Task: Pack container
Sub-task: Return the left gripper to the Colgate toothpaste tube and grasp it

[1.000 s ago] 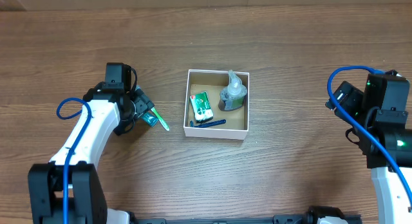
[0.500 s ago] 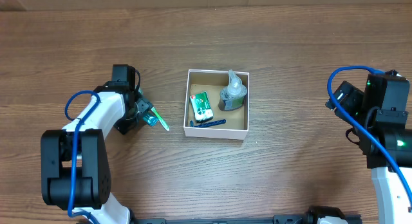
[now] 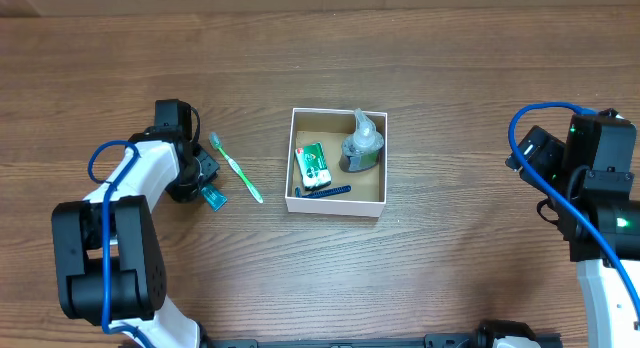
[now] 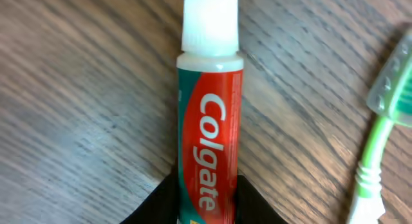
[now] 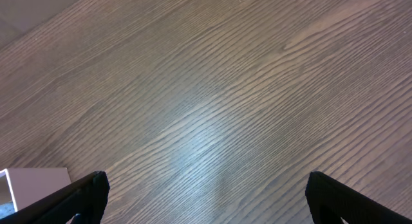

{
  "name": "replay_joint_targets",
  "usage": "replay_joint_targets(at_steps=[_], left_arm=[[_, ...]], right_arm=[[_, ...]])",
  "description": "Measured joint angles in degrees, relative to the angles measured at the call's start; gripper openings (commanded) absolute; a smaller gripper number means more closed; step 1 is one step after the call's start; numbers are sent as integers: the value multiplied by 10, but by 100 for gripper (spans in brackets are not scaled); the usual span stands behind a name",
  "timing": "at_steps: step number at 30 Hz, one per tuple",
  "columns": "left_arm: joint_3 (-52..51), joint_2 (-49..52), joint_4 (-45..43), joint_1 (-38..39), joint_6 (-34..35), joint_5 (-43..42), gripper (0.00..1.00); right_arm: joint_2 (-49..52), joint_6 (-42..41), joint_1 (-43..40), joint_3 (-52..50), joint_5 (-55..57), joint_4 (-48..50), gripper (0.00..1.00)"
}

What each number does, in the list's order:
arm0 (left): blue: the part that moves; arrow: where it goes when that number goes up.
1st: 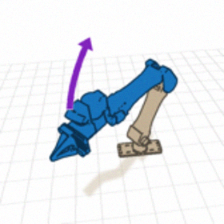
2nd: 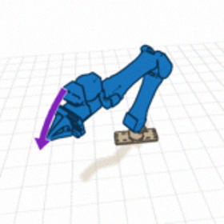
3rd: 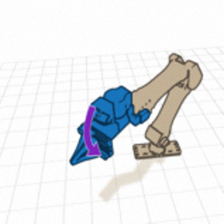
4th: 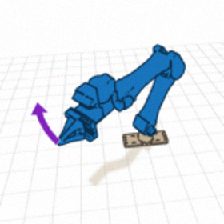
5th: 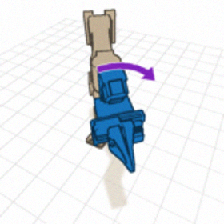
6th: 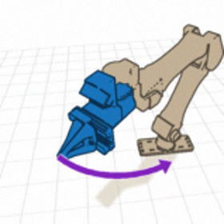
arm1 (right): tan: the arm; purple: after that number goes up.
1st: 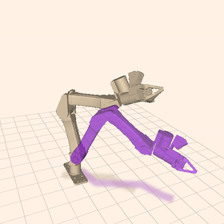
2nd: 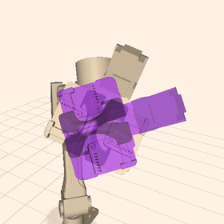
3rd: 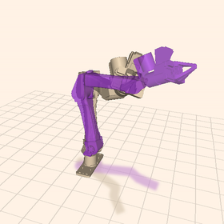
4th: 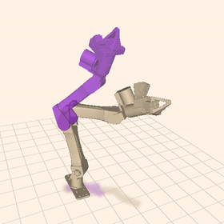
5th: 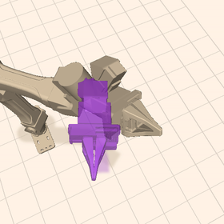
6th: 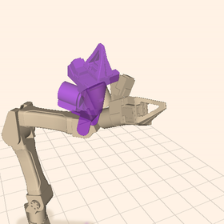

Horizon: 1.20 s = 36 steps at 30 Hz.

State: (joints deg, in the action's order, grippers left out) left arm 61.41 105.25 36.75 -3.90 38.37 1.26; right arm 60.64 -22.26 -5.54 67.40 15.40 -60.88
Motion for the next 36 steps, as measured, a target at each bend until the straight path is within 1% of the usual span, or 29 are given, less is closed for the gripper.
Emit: replay_joint_targets(at_steps=[4,7,10,14,15,16,18,22,28,31,34,36], left_arm=[[21,6,37,0,-27,-27,28],[55,3,63,0,-47,-39,28],[57,-22,76,0,-54,-43,30],[62,-103,86,10,-58,-44,48],[64,-113,89,12,-58,-42,52],[66,-120,93,14,-57,-40,63],[66,-122,102,16,-57,-31,69],[66,-102,110,16,-55,-13,70],[66,-30,103,16,-55,-3,69],[66,3,92,15,-54,-1,64],[66,28,79,12,-53,0,54],[66,38,75,9,-53,2,54]], right_arm=[[0,0,0,0,0,0,100],[0,0,0,0,0,0,100],[0,0,0,0,0,0,100],[0,0,0,0,0,0,100],[0,0,0,0,0,0,100],[0,0,0,0,0,0,100],[0,0,0,0,0,0,100],[0,0,0,0,0,0,100],[0,0,0,0,0,0,100],[0,0,0,0,0,0,100],[0,0,0,0,0,0,100],[0,0,0,0,0,0,100]])
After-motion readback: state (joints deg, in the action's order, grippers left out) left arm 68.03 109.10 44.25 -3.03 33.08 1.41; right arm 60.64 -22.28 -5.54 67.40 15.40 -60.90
